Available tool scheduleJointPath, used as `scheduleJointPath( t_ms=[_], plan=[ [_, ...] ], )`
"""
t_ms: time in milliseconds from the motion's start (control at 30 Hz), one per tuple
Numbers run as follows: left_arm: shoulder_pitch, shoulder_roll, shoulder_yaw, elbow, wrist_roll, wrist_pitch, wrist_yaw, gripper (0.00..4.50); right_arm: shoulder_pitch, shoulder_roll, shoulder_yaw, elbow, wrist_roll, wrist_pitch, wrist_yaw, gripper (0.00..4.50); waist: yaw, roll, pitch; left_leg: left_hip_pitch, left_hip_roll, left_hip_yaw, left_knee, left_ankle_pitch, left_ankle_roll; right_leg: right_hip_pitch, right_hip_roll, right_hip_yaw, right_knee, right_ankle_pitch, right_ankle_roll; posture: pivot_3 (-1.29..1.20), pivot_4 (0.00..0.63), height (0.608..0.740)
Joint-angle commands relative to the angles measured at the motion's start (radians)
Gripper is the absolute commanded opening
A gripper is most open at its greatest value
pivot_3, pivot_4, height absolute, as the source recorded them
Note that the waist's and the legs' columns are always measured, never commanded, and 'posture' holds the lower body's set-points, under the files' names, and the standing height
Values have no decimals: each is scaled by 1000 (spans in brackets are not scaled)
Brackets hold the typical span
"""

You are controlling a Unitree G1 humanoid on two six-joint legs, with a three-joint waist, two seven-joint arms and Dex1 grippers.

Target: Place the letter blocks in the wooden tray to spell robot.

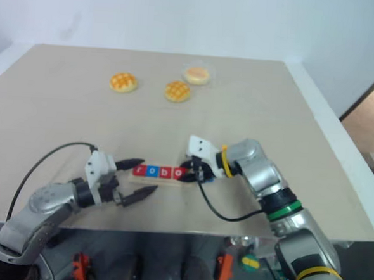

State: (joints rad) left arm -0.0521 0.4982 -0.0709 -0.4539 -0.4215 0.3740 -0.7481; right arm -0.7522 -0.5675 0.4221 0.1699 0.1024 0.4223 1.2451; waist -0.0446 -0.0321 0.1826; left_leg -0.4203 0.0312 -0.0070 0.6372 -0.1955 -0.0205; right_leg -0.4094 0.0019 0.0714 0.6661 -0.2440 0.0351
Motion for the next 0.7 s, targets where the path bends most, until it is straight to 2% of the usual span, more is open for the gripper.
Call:
scheduleJointPath(
  t_ms=[33,200,233,333,467,567,700],
  plan=[
    [1,9,0,-38,1,-12,-3,4500,-14,13,-17,-3,3,2,5,2555,0,0,0,0,0,0,0,0,0,0,0,0,0,0,0,0,150,740],
    [3,8,-10,-36,8,-12,-5,4500,-17,25,-36,-8,13,25,-6,4238,0,0,0,0,0,0,0,0,0,0,0,0,0,0,0,0,150,740],
    [3,8,-11,-37,8,-12,-6,4500,-19,28,-50,-14,19,32,-17,4427,0,0,0,0,0,0,0,0,0,0,0,0,0,0,0,0,150,740],
    [4,11,-12,-35,11,-15,-11,4500,-30,40,-102,-52,54,89,-55,4427,0,0,0,0,0,0,0,0,0,0,0,0,0,0,0,0,150,740],
    [1,26,-14,-29,23,-51,-44,4500,-16,68,-238,-145,146,258,-166,4427,0,0,0,0,0,0,0,0,0,0,0,0,0,1,0,0,150,740],
    [-3,44,-13,-21,23,-67,-74,4500,56,63,-319,-236,195,354,-241,3605,1,0,0,0,0,0,0,0,0,0,0,0,0,1,-2,0,150,740],
    [-9,58,-15,-11,26,-77,-101,4500,196,25,-345,-364,226,414,-285,2172,8,0,0,-1,-2,-1,-1,0,0,1,-2,-1,0,-1,-1,0,150,740]
  ],
)
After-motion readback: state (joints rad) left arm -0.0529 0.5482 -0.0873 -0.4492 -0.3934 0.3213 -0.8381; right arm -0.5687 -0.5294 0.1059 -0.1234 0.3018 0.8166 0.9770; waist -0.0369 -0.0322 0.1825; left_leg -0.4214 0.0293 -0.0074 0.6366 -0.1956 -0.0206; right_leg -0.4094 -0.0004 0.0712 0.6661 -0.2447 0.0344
